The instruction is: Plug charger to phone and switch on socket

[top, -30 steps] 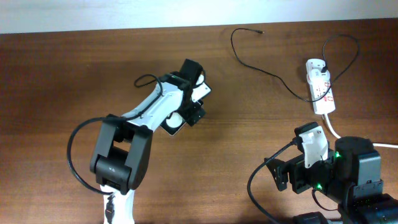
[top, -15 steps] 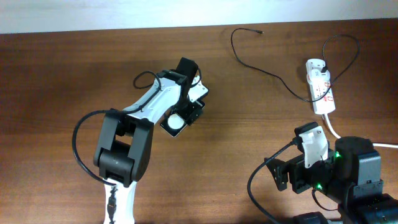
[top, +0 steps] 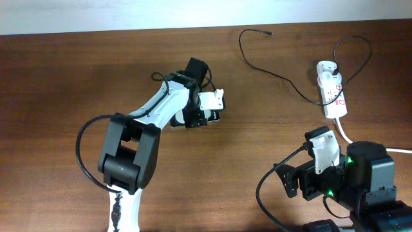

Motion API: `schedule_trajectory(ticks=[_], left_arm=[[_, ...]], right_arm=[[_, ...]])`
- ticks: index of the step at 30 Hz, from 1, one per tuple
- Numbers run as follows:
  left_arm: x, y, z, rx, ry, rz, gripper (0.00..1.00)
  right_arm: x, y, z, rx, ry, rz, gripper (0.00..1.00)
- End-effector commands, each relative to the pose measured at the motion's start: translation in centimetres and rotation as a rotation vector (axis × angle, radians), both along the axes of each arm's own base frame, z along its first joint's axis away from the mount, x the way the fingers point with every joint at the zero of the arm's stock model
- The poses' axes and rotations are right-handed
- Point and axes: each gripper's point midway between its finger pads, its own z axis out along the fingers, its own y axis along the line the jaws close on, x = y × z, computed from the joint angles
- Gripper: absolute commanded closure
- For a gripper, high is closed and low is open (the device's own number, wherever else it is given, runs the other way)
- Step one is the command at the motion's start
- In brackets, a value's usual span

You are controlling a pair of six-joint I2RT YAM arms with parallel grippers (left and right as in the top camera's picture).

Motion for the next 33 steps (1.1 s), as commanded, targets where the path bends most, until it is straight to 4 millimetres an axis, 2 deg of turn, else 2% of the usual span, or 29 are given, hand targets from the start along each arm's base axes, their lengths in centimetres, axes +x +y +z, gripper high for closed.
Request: schedule_trajectory(ticks=[1,2,4,6,7,9,12,14,15,17,18,22,23,24,26,27,30,33], left_arm=[[-1.4,3.9,-5.6,0.196,0.063,0.009,0.01],[-1.2,3.6,-5.3,0.177,0.060,0.112,0.01],[-0.3,3.0,-3.1,0.110,0.068,0.448,0.01],[-0.9,0.9,-0.3,-0.006,0.183,0.648,0.01],[-0.8,-0.2,1.3,-0.074,0.237,0.854,0.01],[-0.2,-1.0,3.2,-0.140,0.270,1.088,0.01],[0.8,-1.5,4.6,-0.189,0.255,1.167,0.01],[1.5,-1.8,6.3,-0.229,0.233,1.182,0.01],[1.5,-1.7,7.4,-0.261,0.238,1.289,0.01],[1.0,-1.4,8.4,-0.299,0.280,1.545,0.01],[0.8,-2.8,8.7,-0.349,0.361,1.580,0.01],[0.7,-3.2,8.8,-0.363,0.386,1.587,0.01],[-0.4,-2.3,8.5,-0.319,0.423,1.835,0.01],[-1.7,-0.5,8.0,-0.237,0.391,2.106,0.01],[-5.2,1.6,7.9,-0.067,0.339,2.523,0.01],[-6.2,1.9,8.0,-0.021,0.318,2.662,0.01],[-6.3,1.7,8.0,-0.047,0.290,2.932,0.01],[-5.0,1.0,7.7,-0.134,0.314,2.974,0.01]], right_arm=[[0.0,-0.1,-0.1,-0.004,0.000,-0.004,0.01],[0.0,-0.1,-0.1,-0.004,0.000,-0.004,0.01],[0.0,-0.1,-0.1,-0.004,0.000,-0.004,0.01],[0.0,-0.1,-0.1,-0.004,0.000,-0.004,0.01],[0.0,-0.1,-0.1,-0.004,0.000,-0.004,0.01],[0.0,-0.1,-0.1,-0.004,0.000,-0.004,0.01],[0.0,-0.1,-0.1,-0.004,0.000,-0.004,0.01],[0.0,-0.1,-0.1,-0.004,0.000,-0.004,0.01],[0.0,-0.1,-0.1,-0.004,0.000,-0.004,0.01],[0.0,-0.1,-0.1,-0.004,0.000,-0.004,0.01],[0.0,-0.1,-0.1,-0.004,0.000,-0.004,0.01],[0.0,-0.1,-0.1,-0.004,0.000,-0.004,0.01],[0.0,-0.1,-0.1,-0.004,0.000,-0.004,0.01],[0.0,-0.1,-0.1,-0.004,0.000,-0.004,0.01],[0.0,-0.1,-0.1,-0.004,0.000,-0.004,0.01],[0.0,-0.1,-0.1,-0.004,0.000,-0.004,0.01],[0.0,-0.1,-0.1,-0.004,0.000,-0.004,0.01],[0.0,-0.1,-0.1,-0.004,0.000,-0.004,0.01]])
